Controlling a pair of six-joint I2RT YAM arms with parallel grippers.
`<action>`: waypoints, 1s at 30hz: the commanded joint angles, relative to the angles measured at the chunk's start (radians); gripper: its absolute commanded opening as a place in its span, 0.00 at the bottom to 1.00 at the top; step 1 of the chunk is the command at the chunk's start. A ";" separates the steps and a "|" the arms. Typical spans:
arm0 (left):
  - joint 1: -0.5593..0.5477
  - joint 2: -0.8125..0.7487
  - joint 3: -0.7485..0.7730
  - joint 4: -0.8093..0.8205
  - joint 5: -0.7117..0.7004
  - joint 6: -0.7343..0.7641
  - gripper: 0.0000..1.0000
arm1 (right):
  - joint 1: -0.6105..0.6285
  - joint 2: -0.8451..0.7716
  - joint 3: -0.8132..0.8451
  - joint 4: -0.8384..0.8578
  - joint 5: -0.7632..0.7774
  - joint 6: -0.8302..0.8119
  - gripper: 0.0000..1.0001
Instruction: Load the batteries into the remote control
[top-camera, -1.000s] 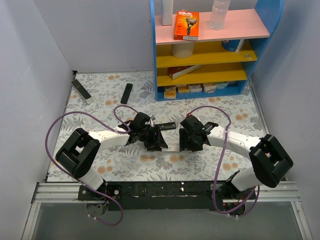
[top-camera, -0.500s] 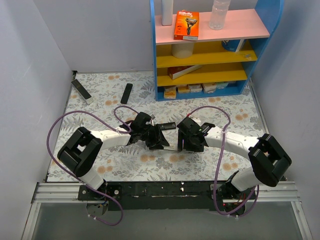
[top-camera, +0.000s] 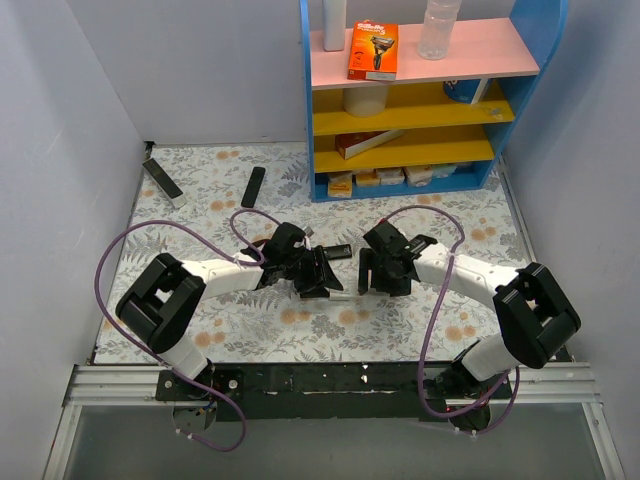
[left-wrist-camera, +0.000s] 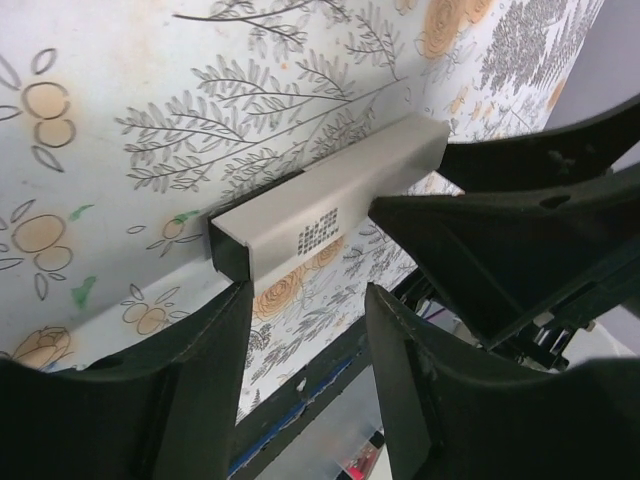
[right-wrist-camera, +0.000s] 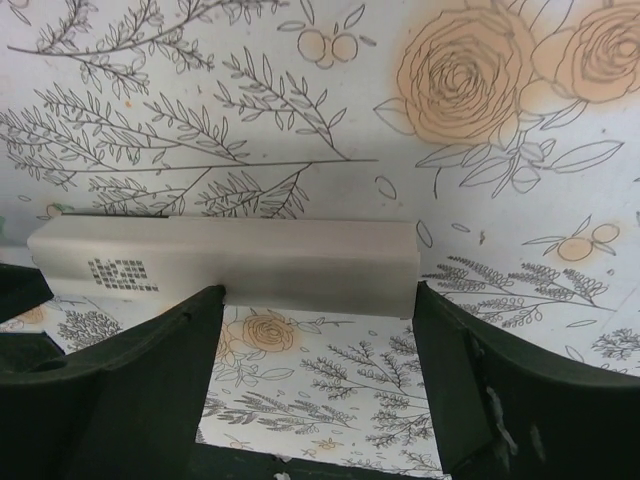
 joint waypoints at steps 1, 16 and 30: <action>-0.030 -0.057 0.077 -0.003 0.038 0.070 0.51 | -0.027 -0.012 0.060 0.106 -0.067 -0.047 0.82; -0.030 -0.095 0.077 -0.098 -0.066 0.095 0.72 | -0.032 -0.022 0.070 0.033 0.008 -0.130 0.84; -0.030 -0.043 0.069 -0.103 -0.054 0.052 0.80 | -0.033 -0.041 0.051 0.046 0.014 -0.147 0.82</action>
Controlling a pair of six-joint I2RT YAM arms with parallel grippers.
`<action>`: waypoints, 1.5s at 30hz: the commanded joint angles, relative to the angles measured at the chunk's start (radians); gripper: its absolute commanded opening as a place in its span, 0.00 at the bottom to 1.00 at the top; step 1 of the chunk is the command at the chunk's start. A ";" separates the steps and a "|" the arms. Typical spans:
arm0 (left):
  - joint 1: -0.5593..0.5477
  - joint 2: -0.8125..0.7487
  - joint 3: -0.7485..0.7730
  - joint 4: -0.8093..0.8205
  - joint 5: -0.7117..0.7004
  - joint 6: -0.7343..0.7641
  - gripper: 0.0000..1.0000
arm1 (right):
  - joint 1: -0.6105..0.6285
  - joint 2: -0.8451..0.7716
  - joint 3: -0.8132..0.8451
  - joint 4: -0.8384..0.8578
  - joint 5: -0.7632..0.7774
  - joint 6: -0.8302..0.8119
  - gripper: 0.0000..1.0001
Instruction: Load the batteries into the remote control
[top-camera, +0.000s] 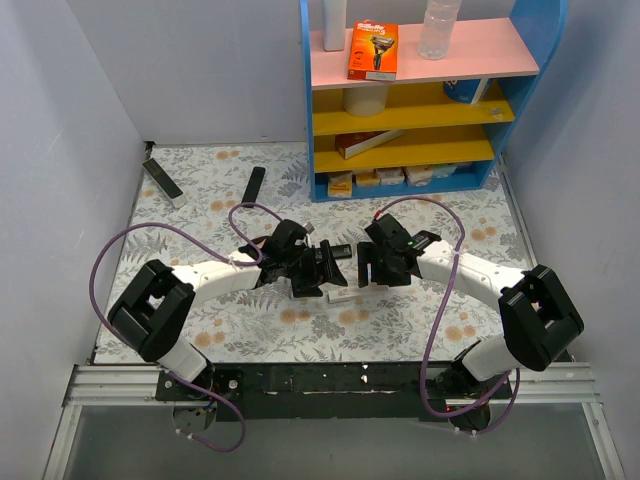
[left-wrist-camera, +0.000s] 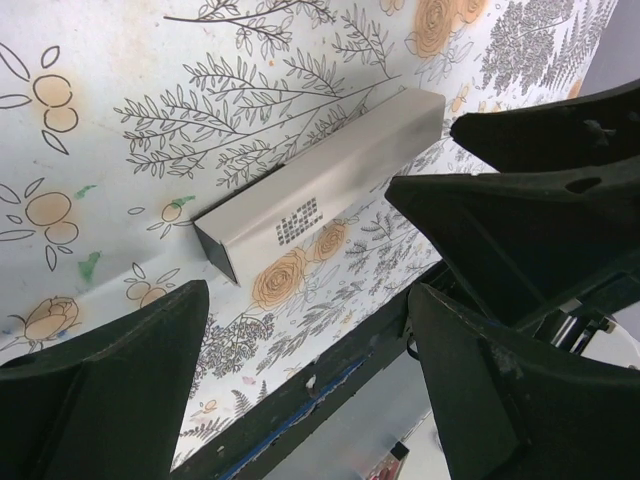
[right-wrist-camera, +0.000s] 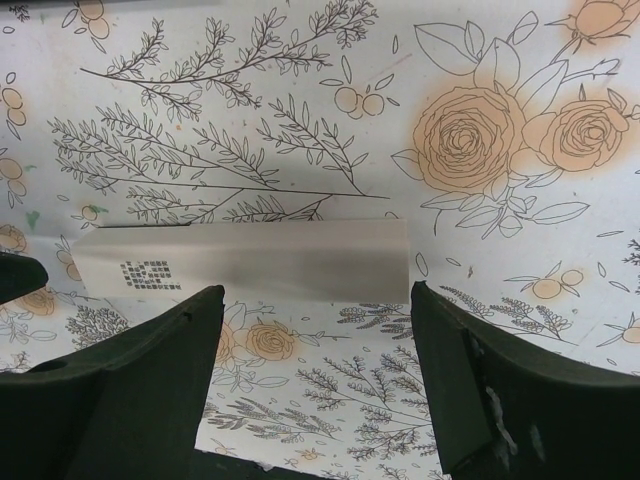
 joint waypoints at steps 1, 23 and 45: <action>-0.006 0.028 0.018 0.036 0.022 -0.020 0.80 | 0.004 -0.018 0.016 0.019 0.009 -0.015 0.81; -0.008 0.088 0.011 0.116 0.093 -0.062 0.79 | 0.004 0.032 0.003 0.031 0.025 -0.032 0.81; -0.014 0.100 0.042 0.198 0.151 -0.120 0.79 | 0.106 0.106 0.021 0.056 -0.104 0.073 0.79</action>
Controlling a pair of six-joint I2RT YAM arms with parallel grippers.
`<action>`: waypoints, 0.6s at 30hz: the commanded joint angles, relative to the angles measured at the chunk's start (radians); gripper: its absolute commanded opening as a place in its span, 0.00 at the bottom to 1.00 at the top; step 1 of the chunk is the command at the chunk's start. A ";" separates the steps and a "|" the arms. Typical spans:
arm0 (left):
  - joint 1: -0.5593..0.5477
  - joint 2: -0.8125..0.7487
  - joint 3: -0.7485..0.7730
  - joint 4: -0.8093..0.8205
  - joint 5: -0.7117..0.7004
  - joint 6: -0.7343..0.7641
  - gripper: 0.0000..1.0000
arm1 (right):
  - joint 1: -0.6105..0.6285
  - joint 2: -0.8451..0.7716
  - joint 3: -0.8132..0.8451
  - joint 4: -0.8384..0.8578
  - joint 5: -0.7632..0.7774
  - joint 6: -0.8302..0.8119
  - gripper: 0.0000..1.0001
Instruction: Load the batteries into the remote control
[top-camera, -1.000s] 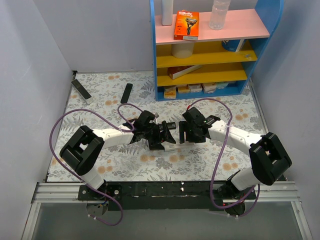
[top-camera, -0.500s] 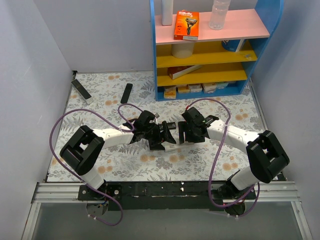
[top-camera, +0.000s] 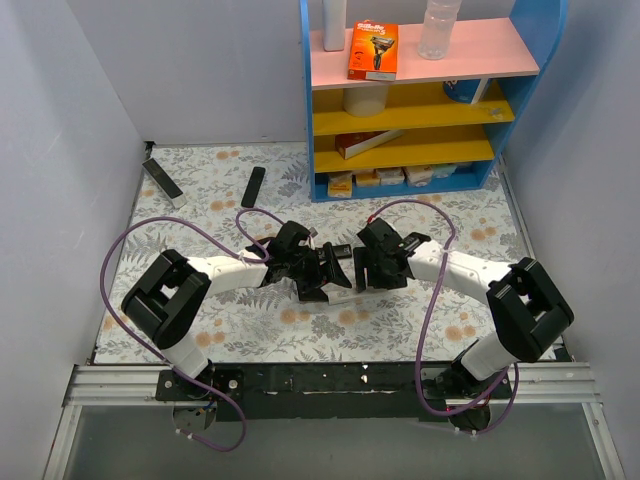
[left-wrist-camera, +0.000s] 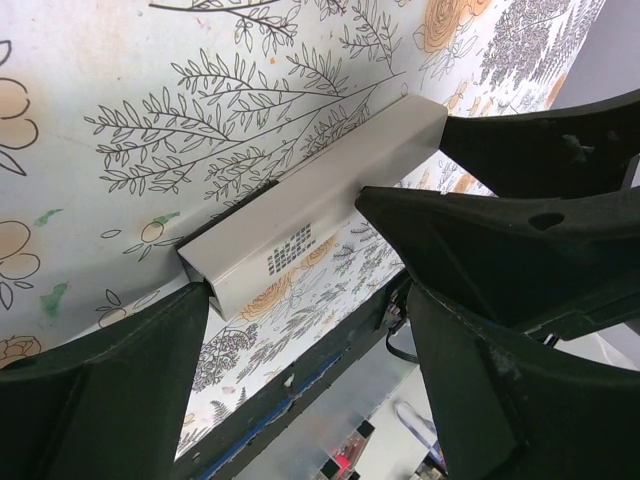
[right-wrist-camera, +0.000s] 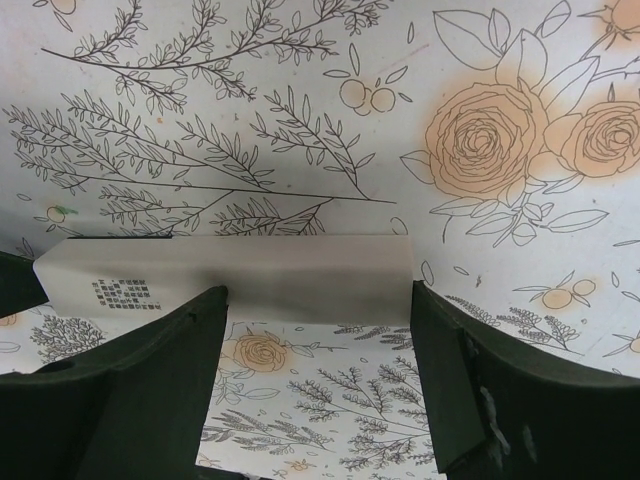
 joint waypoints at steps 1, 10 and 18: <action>-0.022 -0.003 0.047 0.106 0.059 -0.037 0.79 | 0.077 0.048 0.027 0.039 -0.110 0.097 0.79; -0.047 -0.013 0.042 0.151 0.067 -0.071 0.79 | 0.108 0.064 0.056 0.064 -0.107 0.149 0.79; -0.012 -0.026 0.013 0.039 -0.041 0.016 0.80 | 0.054 -0.027 0.025 0.008 0.033 0.106 0.85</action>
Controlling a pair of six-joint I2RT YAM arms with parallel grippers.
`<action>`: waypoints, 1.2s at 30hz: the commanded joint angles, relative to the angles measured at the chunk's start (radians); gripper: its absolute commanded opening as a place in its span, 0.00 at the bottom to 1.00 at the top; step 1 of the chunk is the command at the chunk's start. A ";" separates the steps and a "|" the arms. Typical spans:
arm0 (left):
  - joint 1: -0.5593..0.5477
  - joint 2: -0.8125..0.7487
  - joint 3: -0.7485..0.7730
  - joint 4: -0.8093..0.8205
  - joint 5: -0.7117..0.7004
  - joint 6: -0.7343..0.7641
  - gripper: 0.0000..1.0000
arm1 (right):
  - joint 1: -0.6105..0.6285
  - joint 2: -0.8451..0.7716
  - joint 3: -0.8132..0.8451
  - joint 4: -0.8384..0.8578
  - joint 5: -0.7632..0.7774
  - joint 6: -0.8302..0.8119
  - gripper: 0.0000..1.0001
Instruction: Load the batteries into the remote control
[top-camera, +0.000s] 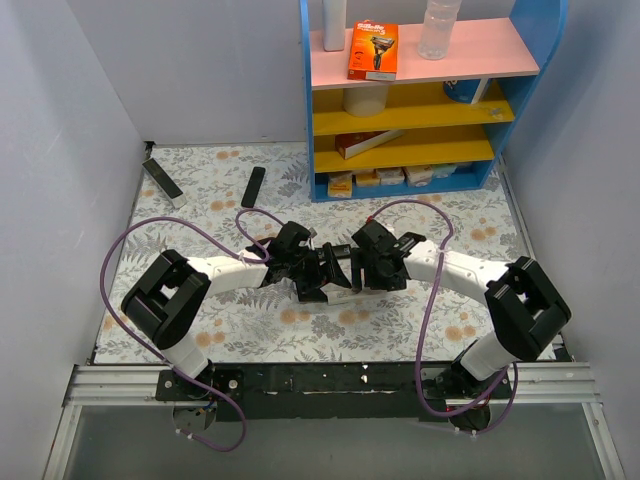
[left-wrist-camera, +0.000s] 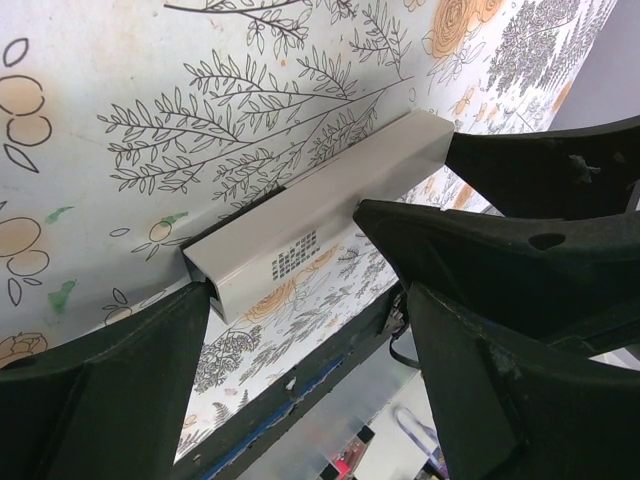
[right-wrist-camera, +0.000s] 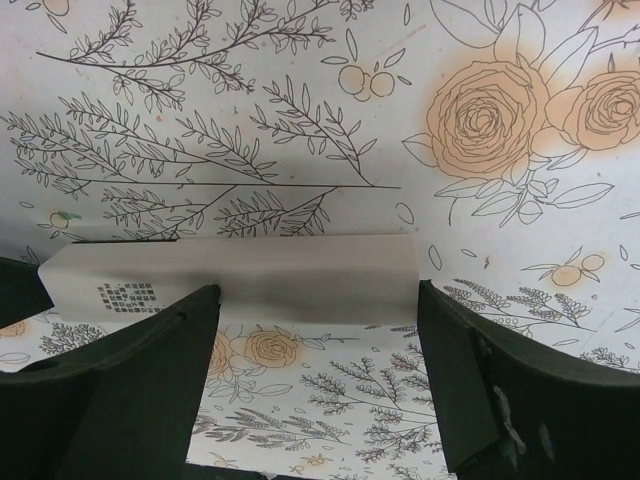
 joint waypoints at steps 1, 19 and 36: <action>-0.004 -0.021 0.007 0.045 -0.030 0.035 0.81 | 0.004 -0.048 -0.011 0.062 -0.018 0.021 0.86; 0.282 -0.400 0.033 -0.258 -0.371 0.205 0.98 | -0.202 -0.395 -0.026 -0.096 0.209 -0.107 0.97; 0.320 -1.088 0.264 -0.355 -1.095 0.633 0.98 | -0.234 -0.975 0.043 0.020 0.556 -0.387 0.98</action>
